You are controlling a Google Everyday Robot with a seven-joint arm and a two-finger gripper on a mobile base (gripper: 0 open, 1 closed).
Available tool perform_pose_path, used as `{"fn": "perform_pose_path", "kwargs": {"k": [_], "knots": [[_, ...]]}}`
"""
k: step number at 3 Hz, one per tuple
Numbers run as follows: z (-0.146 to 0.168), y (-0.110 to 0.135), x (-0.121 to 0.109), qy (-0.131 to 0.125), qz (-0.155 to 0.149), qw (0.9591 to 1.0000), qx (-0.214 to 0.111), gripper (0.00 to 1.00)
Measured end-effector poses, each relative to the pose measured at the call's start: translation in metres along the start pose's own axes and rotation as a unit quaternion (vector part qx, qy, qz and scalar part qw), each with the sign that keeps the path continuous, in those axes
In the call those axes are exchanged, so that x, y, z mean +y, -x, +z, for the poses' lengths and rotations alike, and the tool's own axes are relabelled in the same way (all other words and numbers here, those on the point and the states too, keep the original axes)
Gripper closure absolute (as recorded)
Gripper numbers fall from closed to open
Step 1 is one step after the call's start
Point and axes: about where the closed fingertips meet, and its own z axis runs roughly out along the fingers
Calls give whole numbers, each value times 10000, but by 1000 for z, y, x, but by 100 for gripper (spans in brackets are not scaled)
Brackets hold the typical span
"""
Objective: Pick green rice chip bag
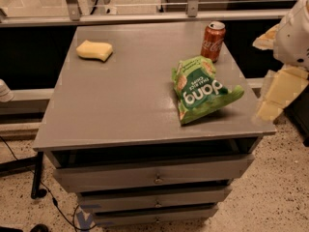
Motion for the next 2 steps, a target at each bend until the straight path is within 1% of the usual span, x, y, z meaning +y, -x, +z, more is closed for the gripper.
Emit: {"fn": "perform_pose_path", "kwargs": {"k": [1, 2], "knots": [[37, 22, -9, -42, 39, 9982, -593, 0], [73, 41, -27, -140, 94, 9947, -1014, 0]]}}
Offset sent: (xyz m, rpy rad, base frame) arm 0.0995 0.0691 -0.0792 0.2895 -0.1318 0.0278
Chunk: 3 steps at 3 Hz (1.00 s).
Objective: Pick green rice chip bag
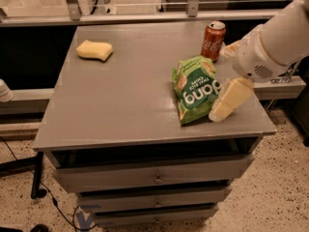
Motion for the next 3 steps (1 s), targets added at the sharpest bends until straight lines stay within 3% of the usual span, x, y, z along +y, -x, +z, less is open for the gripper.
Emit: {"fn": "perform_pose_path", "kwargs": {"k": [1, 2, 3], "knots": [[34, 3, -19, -116, 62, 9996, -240, 0], [61, 2, -25, -37, 181, 9996, -218, 0], [79, 1, -26, 144, 371, 9991, -123, 18]]}}
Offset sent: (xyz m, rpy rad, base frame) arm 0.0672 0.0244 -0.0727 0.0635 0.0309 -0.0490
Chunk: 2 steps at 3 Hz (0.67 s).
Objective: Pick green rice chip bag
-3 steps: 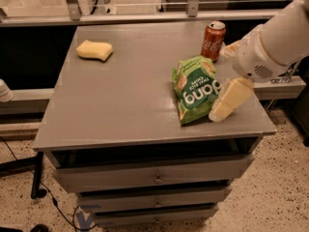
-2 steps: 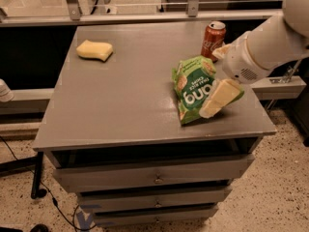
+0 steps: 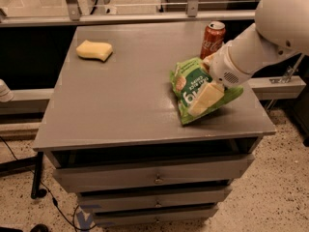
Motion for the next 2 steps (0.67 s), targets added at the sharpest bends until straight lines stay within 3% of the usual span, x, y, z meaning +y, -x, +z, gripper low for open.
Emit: {"fn": "perform_pose_path", "kwargs": {"k": [2], "knots": [[-8, 6, 3, 183, 113, 9998, 1, 64]]}}
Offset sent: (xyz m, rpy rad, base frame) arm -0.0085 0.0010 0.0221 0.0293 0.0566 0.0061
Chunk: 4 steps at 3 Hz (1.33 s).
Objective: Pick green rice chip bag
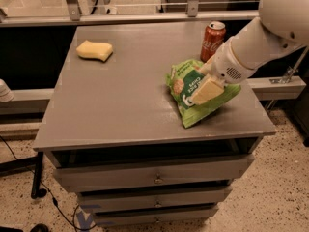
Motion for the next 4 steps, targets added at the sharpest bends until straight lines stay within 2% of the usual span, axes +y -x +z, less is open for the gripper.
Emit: {"fn": "perform_pose_path", "kwargs": {"k": [1, 2, 3, 4], "knots": [[-17, 9, 8, 132, -67, 9998, -128, 87], [-32, 18, 15, 303, -110, 9990, -301, 100], [-43, 22, 19, 460, -63, 9979, -456, 100], [-57, 21, 8, 552, 67, 9959, -720, 100]]}}
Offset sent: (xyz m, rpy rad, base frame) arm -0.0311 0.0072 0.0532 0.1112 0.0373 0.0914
